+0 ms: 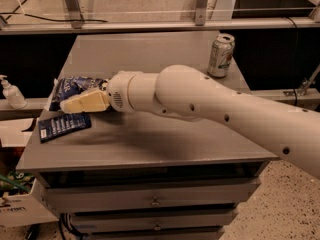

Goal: Move blue chip bag near rxbar blueberry

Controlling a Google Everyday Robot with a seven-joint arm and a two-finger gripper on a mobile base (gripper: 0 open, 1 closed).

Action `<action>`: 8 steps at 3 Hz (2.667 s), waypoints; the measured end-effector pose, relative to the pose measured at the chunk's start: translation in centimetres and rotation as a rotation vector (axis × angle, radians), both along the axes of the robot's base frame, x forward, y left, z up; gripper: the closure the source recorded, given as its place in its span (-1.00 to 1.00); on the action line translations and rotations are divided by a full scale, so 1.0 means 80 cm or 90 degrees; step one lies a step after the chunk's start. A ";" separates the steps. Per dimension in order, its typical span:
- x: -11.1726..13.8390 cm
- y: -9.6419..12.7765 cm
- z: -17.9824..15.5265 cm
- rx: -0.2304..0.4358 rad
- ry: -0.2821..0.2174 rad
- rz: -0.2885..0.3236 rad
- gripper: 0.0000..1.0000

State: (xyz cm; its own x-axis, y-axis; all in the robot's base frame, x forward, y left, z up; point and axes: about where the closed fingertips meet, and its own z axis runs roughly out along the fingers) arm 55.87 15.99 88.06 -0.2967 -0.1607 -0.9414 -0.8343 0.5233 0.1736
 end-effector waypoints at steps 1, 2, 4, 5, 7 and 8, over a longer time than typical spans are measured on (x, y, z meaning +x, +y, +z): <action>-0.006 -0.032 -0.005 0.047 -0.028 0.044 -1.00; -0.006 -0.070 -0.003 0.049 -0.068 0.032 -1.00; 0.003 -0.056 -0.002 0.018 -0.091 0.066 -1.00; 0.021 -0.072 0.012 -0.004 -0.120 0.081 -1.00; 0.049 -0.164 0.051 -0.015 -0.188 0.066 -1.00; 0.049 -0.163 0.051 -0.015 -0.188 0.066 -1.00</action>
Offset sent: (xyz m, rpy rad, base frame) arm -0.0042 -0.0213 -0.0046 0.0686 -0.0342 0.0648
